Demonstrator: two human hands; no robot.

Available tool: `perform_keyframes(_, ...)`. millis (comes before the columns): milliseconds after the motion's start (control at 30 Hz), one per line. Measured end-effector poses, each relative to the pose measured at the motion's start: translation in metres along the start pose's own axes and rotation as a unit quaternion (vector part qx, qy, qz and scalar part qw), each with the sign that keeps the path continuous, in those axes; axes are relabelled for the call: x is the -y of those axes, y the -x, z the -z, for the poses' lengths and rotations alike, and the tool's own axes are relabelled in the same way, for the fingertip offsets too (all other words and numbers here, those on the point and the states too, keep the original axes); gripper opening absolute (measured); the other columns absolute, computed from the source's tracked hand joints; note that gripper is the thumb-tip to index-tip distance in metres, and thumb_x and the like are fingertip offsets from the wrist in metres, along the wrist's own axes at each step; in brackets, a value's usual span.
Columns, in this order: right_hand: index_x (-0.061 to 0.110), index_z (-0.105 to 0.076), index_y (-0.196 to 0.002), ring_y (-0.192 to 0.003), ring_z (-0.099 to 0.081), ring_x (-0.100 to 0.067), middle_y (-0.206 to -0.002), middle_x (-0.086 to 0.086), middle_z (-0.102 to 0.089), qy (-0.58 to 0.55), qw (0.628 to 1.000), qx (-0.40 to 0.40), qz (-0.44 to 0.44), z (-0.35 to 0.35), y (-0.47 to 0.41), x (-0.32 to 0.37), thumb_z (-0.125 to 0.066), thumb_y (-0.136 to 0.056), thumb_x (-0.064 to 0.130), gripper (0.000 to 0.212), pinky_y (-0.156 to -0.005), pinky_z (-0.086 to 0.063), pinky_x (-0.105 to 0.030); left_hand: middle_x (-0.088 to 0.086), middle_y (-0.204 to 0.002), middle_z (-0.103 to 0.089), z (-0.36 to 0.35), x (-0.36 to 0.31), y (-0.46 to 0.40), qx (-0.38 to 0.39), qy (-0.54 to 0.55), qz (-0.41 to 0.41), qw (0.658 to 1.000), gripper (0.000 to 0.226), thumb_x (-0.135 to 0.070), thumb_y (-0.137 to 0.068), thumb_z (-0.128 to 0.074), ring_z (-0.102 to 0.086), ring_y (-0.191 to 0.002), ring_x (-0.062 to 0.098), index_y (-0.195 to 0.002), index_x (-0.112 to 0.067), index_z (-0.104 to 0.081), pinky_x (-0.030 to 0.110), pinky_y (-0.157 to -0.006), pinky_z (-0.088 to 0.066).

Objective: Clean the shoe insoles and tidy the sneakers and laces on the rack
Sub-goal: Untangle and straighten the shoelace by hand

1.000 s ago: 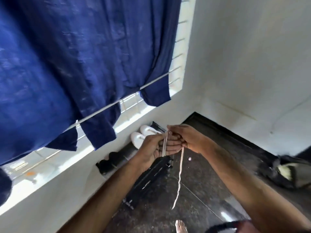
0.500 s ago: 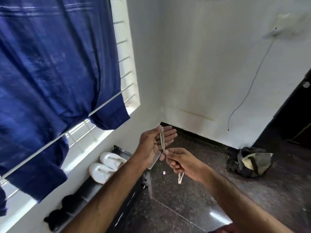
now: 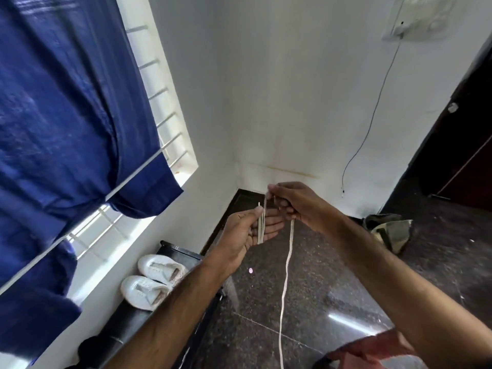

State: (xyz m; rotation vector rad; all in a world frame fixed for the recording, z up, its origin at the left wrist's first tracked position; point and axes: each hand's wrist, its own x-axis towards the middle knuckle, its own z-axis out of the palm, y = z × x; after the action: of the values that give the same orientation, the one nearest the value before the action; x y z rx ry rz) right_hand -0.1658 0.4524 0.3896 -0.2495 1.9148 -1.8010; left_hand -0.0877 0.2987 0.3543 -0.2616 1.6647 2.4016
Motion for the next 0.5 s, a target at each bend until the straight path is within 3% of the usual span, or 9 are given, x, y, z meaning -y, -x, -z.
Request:
perform_keyframes(100, 0.000, -0.068, -0.102, -0.042, -0.042, -0.002, -0.050, 0.011, -0.048, 0.005, 0.998, 0.016, 0.055, -0.021, 0.021, 0.008, -0.054, -0.105, 0.023, 0.027, -0.041, -0.031, -0.017, 0.023, -0.105, -0.076, 0.003, -0.002, -0.006, -0.054, 0.029, 0.002, 0.998, 0.032, -0.024, -0.106, -0.051, -0.077, -0.094, 0.030, -0.108, -0.001, -0.073, 0.041, -0.089, -0.060)
perform_keyframes(167, -0.002, -0.068, -0.108, -0.044, -0.038, -0.003, -0.053, 0.010, -0.049, 0.003, 0.997, 0.026, 0.067, -0.038, 0.034, -0.007, -0.054, -0.105, 0.026, 0.031, -0.044, -0.026, -0.019, 0.021, -0.097, -0.076, 0.008, -0.008, -0.007, -0.077, 0.057, -0.012, 0.995, 0.029, -0.021, -0.105, -0.053, -0.076, -0.082, 0.026, -0.102, -0.002, -0.075, 0.038, -0.081, -0.061)
perform_keyframes(300, 0.007, -0.072, -0.106, -0.051, -0.029, -0.010, -0.060, 0.002, -0.045, -0.055, 0.998, 0.035, 0.024, -0.060, 0.054, -0.058, -0.054, -0.103, 0.032, 0.031, -0.048, -0.023, -0.022, 0.024, -0.116, -0.073, 0.015, -0.018, -0.002, -0.011, 0.109, -0.007, 0.994, 0.036, -0.024, -0.107, -0.044, -0.072, -0.111, 0.033, -0.114, 0.002, -0.068, 0.043, -0.100, -0.056)
perform_keyframes(500, -0.001, -0.068, -0.113, -0.055, -0.035, -0.007, -0.067, 0.002, -0.047, -0.017, 0.995, 0.090, -0.048, -0.051, 0.057, -0.081, -0.045, -0.108, 0.022, 0.033, -0.053, -0.026, -0.025, 0.027, -0.119, -0.071, 0.018, -0.007, 0.006, 0.049, 0.123, 0.022, 0.991, 0.038, -0.022, -0.109, -0.042, -0.071, -0.113, 0.035, -0.119, 0.007, -0.064, 0.040, -0.095, -0.060)
